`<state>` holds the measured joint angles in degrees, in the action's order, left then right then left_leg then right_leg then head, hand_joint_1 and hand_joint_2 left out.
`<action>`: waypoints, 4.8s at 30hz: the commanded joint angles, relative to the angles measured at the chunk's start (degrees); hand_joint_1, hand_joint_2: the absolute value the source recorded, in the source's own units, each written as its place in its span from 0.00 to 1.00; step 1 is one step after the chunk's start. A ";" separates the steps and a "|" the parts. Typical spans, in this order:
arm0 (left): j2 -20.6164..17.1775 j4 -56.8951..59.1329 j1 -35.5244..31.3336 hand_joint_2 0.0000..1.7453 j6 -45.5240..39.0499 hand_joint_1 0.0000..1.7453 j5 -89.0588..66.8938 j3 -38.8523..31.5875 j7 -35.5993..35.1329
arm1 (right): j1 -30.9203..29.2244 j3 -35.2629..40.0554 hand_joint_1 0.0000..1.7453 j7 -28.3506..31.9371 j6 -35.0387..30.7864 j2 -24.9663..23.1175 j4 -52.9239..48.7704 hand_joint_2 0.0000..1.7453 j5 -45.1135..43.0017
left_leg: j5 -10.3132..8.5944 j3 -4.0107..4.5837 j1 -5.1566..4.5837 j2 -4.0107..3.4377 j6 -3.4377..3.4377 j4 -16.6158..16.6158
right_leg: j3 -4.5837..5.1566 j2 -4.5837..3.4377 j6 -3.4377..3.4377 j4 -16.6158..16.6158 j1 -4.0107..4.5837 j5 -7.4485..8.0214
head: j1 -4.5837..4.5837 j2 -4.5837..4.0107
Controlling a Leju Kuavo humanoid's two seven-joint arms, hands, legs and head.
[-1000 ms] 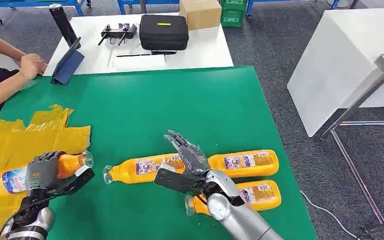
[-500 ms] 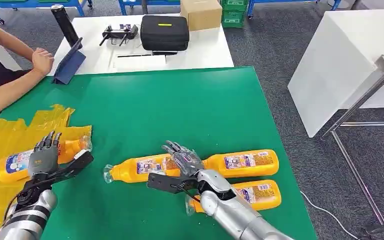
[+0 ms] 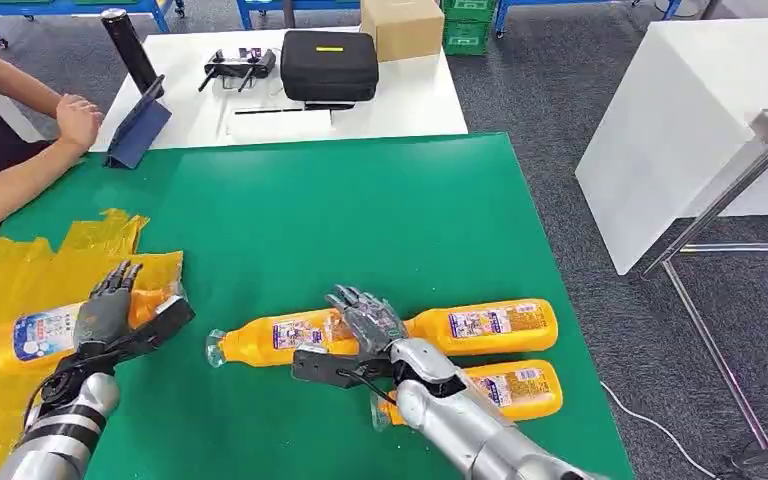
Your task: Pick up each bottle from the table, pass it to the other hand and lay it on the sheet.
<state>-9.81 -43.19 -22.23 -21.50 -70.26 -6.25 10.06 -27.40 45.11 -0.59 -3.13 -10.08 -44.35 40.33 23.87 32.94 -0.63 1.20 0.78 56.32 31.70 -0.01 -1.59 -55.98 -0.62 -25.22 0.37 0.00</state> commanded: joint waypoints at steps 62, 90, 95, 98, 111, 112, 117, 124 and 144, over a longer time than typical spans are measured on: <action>11.44 -50.16 39.77 1.00 51.56 0.00 90.22 8.39 9.84 | 17.00 -0.19 0.97 20.15 -10.66 -0.92 -26.29 1.00 -13.13 | 0.17 0.37 0.06 -0.33 -0.06 -0.02 | 0.38 -0.26 0.06 0.11 0.07 -0.01 | 0.00 0.00; 7.13 -47.06 37.31 1.00 48.65 1.00 90.32 13.44 15.56 | 14.01 15.26 0.95 19.00 -1.13 -1.13 -14.07 1.00 -6.50 | 0.11 0.41 0.04 -0.14 -0.04 -0.08 | 0.42 -0.07 0.05 0.16 0.04 -0.01 | 0.00 0.00; 8.20 -47.55 37.48 1.00 48.79 1.00 88.46 12.40 16.60 | 15.03 12.99 0.95 18.42 -1.61 -0.53 -15.86 1.00 -6.61 | 0.12 0.38 0.05 -0.12 -0.05 -0.07 | 0.37 -0.04 0.04 0.17 0.05 -0.03 | 0.00 0.00; 8.20 -47.55 37.48 1.00 48.79 1.00 88.46 12.40 16.60 | 15.03 12.99 0.95 18.42 -1.61 -0.53 -15.86 1.00 -6.61 | 0.12 0.39 0.06 -0.13 -0.05 -0.06 | 0.39 -0.05 0.04 0.17 0.06 -0.03 | 0.00 0.00; 13.75 -54.26 36.76 1.00 28.51 1.00 59.95 4.86 21.80 | 21.36 3.27 0.00 13.53 -6.57 4.09 -31.22 0.00 -3.42 | 0.14 0.53 0.03 -0.15 -0.02 0.03 | 0.53 -0.10 0.02 0.06 0.02 -0.03 | 0.02 0.00; 14.66 -55.03 36.27 1.00 23.22 1.00 53.84 2.77 22.18 | 22.29 2.45 0.00 13.13 -7.06 6.15 -34.24 0.00 -3.54 | 0.18 0.52 0.10 -0.10 -0.06 0.11 | 0.43 0.00 0.04 0.07 0.10 -0.07 | 0.00 0.00; 15.33 -55.44 34.98 1.00 6.81 1.00 36.31 -4.88 22.04 | 27.75 -1.69 0.00 12.82 -7.09 11.60 -44.63 0.00 -2.25 | 0.13 0.51 0.04 0.03 -0.02 0.03 | 0.45 0.06 0.02 0.11 0.04 -0.04 | 0.00 0.00; 16.03 -54.58 35.11 1.00 1.16 1.00 29.92 -6.21 21.01 | 28.10 -1.75 0.00 13.01 -7.33 11.45 -44.74 0.00 -1.68 | 0.15 0.49 0.01 -0.08 -0.01 0.00 | 0.51 -0.05 0.03 0.08 0.01 -0.02 | -0.02 0.00; 6.38 -8.97 21.82 1.00 -6.25 0.29 -19.27 -14.02 -8.57 | 39.81 -3.55 0.00 -0.60 -12.32 34.93 -57.12 1.00 -3.27 | 0.16 0.09 -0.22 -0.05 0.01 -0.12 | 0.08 -0.03 0.04 0.14 -0.21 -0.05 | -0.04 0.00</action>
<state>-0.26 -71.60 4.20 -28.15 -84.46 -23.67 8.02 10.15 42.58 1.70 -14.01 18.28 -97.85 37.22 24.10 33.20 -0.80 1.19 0.90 56.31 31.88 -0.04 -1.59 -55.86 -0.74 -25.23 0.33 0.00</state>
